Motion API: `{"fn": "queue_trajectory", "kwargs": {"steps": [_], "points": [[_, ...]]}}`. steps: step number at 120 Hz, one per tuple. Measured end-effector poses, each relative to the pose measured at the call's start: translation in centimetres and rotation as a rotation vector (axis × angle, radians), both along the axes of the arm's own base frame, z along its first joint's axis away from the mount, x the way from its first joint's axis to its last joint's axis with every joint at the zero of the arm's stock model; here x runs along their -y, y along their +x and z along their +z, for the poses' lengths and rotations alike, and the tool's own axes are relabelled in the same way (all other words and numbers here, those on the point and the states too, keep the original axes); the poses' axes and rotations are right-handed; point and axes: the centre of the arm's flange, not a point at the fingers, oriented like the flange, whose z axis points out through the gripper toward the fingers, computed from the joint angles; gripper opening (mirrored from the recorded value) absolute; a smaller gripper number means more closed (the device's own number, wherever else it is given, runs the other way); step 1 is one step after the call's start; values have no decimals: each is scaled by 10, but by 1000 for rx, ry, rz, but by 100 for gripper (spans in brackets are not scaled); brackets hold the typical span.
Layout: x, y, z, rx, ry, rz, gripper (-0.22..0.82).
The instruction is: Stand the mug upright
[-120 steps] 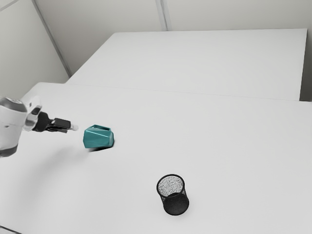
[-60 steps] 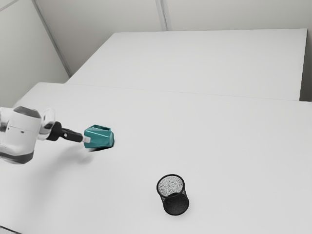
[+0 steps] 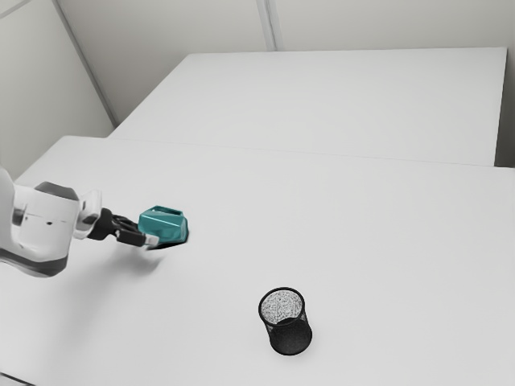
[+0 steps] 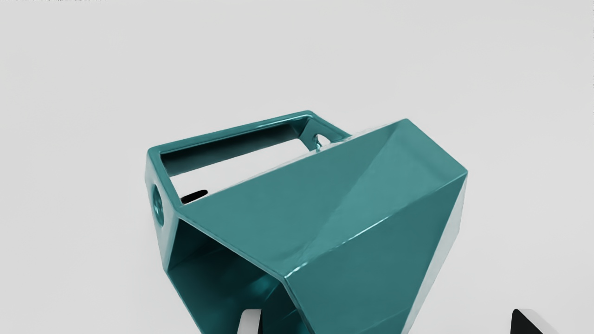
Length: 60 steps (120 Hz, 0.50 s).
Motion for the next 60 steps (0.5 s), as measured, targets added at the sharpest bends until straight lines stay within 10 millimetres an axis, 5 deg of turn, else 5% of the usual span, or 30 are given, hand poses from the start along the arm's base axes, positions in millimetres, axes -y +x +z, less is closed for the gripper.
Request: {"fn": "queue_trajectory", "kwargs": {"steps": [22,60], "points": [[6,3,-1,19,7,-24,53],[9,6,4,57,17,-34,13]]}}
